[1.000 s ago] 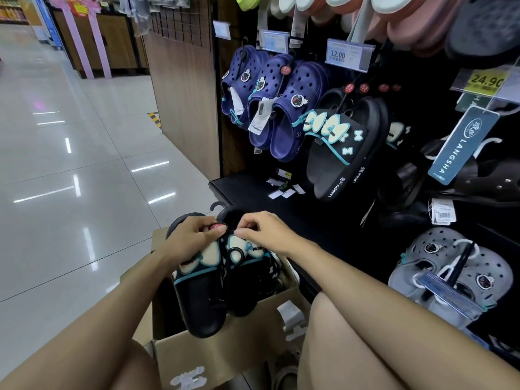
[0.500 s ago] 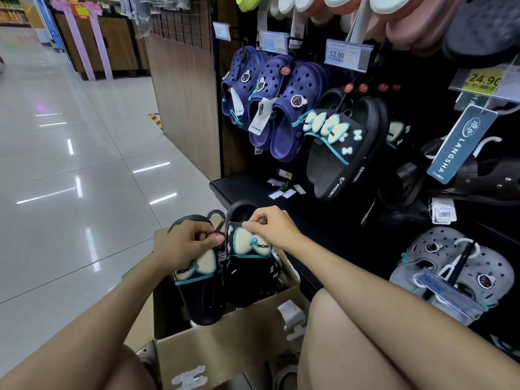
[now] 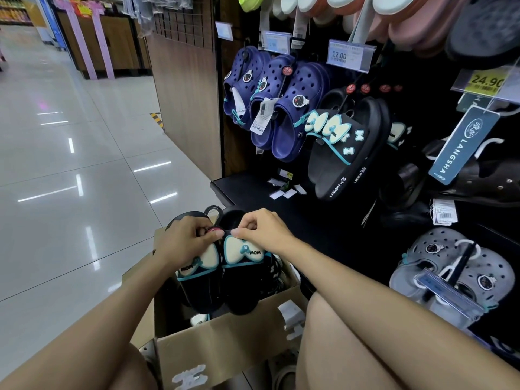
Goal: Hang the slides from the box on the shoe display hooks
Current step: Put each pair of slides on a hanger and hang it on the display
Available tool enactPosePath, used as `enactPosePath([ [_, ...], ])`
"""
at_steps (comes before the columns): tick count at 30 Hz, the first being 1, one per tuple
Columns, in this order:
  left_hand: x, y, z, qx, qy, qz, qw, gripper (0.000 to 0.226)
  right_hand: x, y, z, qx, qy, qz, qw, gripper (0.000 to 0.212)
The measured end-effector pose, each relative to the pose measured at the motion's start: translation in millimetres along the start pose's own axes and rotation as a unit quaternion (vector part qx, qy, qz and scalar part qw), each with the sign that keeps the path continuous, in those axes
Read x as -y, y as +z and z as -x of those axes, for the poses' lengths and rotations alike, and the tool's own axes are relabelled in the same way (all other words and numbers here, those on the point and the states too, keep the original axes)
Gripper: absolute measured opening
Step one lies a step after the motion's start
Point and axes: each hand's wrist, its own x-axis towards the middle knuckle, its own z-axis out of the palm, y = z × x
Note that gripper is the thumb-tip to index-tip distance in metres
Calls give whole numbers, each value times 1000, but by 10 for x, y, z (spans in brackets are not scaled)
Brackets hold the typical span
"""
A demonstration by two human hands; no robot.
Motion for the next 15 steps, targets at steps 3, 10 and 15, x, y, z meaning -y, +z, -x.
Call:
enactPosePath([
  [3,-13,0,6,-25,-4,8,1000,40,-15,-7,-9,1,3,-2,1000,19],
  [10,-37,-2,0,-82,-22,3,996,36,-19,-15,15,23,-20,15,999,17],
  [15,-124,-21,5,-118,-40,38,991,29,-29,17,23,50,-54,72,995,21],
])
